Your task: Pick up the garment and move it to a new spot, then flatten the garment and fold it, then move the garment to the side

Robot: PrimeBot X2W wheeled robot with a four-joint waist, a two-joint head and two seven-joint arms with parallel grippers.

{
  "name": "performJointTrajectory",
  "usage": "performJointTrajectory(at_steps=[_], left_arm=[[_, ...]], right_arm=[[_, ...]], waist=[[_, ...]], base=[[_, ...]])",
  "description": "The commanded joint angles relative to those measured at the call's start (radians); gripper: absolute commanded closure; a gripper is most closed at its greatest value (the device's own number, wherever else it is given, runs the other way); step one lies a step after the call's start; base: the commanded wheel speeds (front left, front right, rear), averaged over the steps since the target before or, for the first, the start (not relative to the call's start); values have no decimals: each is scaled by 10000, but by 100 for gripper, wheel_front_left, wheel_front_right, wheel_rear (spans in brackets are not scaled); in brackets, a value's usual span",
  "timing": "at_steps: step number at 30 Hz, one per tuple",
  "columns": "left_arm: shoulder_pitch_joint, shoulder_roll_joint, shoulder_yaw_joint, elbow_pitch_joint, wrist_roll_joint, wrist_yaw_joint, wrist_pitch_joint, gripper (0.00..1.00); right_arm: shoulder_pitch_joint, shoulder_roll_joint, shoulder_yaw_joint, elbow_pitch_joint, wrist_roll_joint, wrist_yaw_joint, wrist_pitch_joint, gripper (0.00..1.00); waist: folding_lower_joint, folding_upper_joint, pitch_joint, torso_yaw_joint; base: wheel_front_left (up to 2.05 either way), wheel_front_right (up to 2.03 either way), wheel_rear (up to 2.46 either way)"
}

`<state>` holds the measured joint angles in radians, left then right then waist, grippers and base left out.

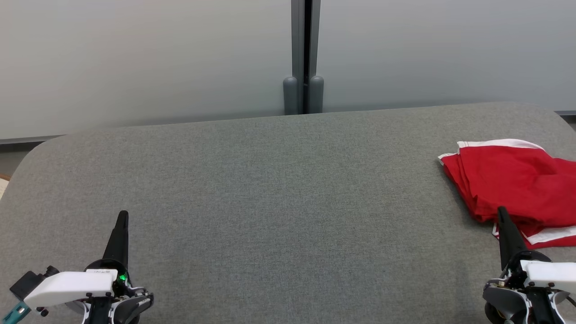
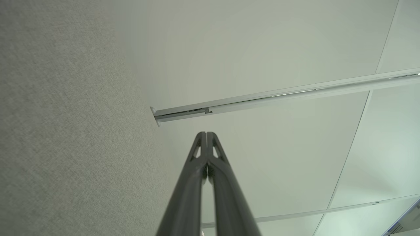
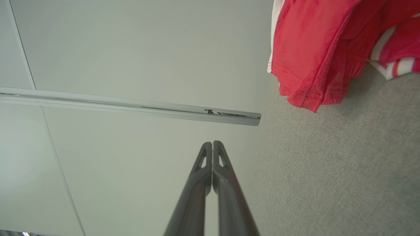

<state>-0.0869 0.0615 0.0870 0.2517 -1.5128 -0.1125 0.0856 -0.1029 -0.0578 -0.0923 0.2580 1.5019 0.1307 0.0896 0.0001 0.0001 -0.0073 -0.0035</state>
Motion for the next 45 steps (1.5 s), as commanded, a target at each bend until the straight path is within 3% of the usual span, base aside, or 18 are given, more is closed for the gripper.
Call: performJointTrajectory(at_steps=[1, 17, 45], left_arm=[[-205, 37, 92, -62, -194, -63, 32, 100], [-296, -121, 325, -84, -1046, -229, 325, 100], [-265, -118, 312, -77, -1004, -218, 321, 100]], right_arm=[[-107, -14, -68, -69, 172, 1, 62, 100], [-92, 88, -249, -164, 1172, 0, 290, 100], [-91, 80, -240, -158, 1132, 0, 272, 100]], waist=[[-1, -1, 7, 3], [-1, -1, 104, 35], [-1, -1, 104, 35]], base=[[0, 0, 0], [0, 0, 0], [0, 0, 0]])
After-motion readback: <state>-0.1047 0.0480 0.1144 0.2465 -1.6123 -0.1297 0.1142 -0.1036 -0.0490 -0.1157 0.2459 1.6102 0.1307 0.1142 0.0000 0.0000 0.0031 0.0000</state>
